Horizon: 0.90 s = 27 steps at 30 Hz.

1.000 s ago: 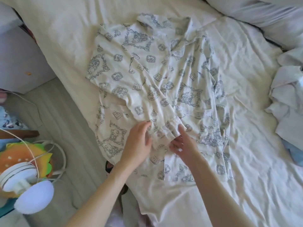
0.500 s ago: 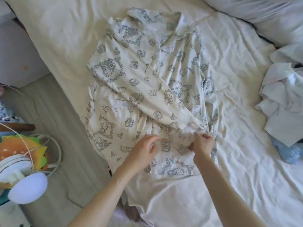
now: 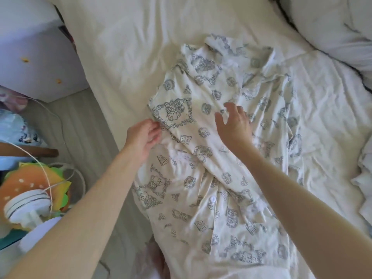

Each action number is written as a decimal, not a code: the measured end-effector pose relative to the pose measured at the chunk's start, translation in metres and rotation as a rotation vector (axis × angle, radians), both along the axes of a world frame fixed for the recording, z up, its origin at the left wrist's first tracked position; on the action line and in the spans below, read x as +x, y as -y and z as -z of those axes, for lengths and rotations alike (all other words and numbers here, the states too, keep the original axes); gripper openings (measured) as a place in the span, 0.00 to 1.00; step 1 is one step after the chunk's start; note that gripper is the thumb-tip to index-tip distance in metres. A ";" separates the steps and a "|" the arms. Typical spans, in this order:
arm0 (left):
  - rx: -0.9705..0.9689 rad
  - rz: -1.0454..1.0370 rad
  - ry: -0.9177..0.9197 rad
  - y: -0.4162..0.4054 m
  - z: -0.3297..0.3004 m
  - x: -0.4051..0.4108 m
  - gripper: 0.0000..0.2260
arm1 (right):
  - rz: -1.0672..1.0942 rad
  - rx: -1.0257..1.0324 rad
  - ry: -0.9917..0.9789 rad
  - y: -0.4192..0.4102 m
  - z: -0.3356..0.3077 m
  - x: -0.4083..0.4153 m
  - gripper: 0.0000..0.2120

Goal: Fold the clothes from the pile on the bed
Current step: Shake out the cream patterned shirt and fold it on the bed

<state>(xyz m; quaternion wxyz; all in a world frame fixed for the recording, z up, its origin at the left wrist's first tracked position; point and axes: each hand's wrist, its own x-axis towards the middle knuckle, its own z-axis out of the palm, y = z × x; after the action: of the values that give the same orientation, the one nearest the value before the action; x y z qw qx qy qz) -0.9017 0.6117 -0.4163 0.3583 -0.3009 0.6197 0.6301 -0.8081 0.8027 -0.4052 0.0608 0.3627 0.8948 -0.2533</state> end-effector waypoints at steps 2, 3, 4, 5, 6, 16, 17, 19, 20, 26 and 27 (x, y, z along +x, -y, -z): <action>0.044 -0.022 0.038 -0.006 0.000 -0.016 0.03 | -0.060 -0.030 -0.025 -0.003 0.001 -0.046 0.22; 0.065 -0.053 0.052 -0.008 0.001 -0.023 0.02 | -0.087 -0.043 -0.036 -0.004 0.002 -0.068 0.22; 0.081 -0.083 0.061 -0.009 0.002 -0.028 0.03 | -0.109 -0.065 -0.039 -0.004 0.002 -0.089 0.23; 0.091 -0.105 0.066 -0.010 0.004 -0.032 0.06 | -0.113 -0.102 -0.034 -0.005 0.004 -0.110 0.25; 0.095 -0.115 0.074 -0.010 0.005 -0.036 0.09 | -0.099 -0.139 -0.019 -0.005 0.005 -0.130 0.26; 0.227 -0.200 0.202 -0.003 0.025 -0.050 0.08 | 0.267 -0.363 0.003 -0.026 0.023 -0.225 0.11; 0.251 -0.249 0.181 -0.001 0.026 -0.049 0.09 | 0.350 -0.412 -0.002 -0.029 0.024 -0.228 0.09; 0.258 -0.275 0.122 0.003 0.028 -0.050 0.10 | 0.471 -0.540 -0.055 -0.032 0.027 -0.233 0.09; 0.209 -0.235 0.080 0.003 0.028 -0.049 0.11 | 0.466 -0.582 -0.073 -0.033 0.029 -0.235 0.10; -0.186 0.187 -0.403 0.012 0.035 -0.061 0.07 | 0.160 -0.205 -0.211 -0.014 0.027 -0.208 0.15; -0.169 0.293 -0.454 0.014 0.035 -0.061 0.06 | 0.038 -0.056 -0.240 -0.007 0.025 -0.193 0.17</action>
<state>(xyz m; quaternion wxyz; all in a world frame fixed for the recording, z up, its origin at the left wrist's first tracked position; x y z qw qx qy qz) -0.9627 0.5978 -0.4514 0.2713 -0.0884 0.7714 0.5689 -1.0013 0.8093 -0.4306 -0.0412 0.3448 0.8811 -0.3210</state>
